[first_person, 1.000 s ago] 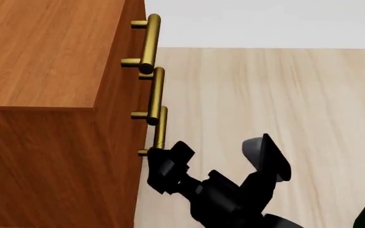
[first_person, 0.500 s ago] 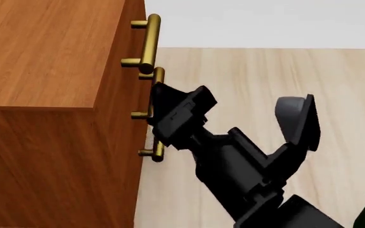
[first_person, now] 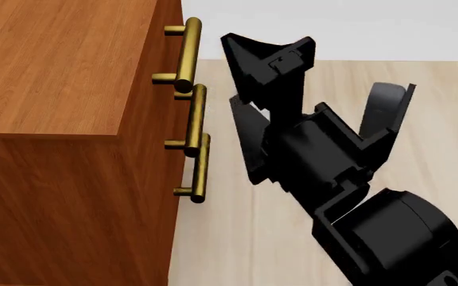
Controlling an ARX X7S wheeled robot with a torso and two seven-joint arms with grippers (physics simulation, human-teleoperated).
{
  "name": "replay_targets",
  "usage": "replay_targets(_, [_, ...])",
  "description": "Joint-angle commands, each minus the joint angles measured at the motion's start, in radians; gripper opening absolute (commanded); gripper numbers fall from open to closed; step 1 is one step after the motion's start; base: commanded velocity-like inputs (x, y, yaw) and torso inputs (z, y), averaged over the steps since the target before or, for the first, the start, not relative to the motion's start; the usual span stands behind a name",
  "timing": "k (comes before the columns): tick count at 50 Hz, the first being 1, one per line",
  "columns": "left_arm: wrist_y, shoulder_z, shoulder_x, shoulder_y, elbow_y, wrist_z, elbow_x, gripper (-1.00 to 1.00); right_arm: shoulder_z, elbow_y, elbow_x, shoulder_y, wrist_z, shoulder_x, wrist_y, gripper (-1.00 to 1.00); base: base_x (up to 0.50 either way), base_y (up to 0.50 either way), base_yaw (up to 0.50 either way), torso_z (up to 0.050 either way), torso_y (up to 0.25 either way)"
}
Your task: Close the bottom drawer of the cabinet and open the top drawer.
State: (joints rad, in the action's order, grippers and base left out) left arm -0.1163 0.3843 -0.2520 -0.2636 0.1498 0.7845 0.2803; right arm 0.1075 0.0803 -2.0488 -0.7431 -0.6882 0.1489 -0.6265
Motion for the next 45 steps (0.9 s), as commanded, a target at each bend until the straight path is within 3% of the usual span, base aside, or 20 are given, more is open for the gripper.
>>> replay_targets(1, [0.003, -0.004, -0.003, 0.0, 0.001, 0.005, -0.003, 1.0, -0.004, -0.089, -0.044, -0.037, 0.017, -0.027, 0.036, 1.0, 0.0, 0.0, 0.0, 0.0, 0.0])
replay_targets(45, [-0.015, -0.008, -0.007, 0.004, -0.005, 0.011, 0.008, 1.0, -0.213, -0.54, 0.118, -0.229, 0.177, -0.024, 0.009, 1.0, 0.0, 0.0, 0.0, 0.0, 0.0])
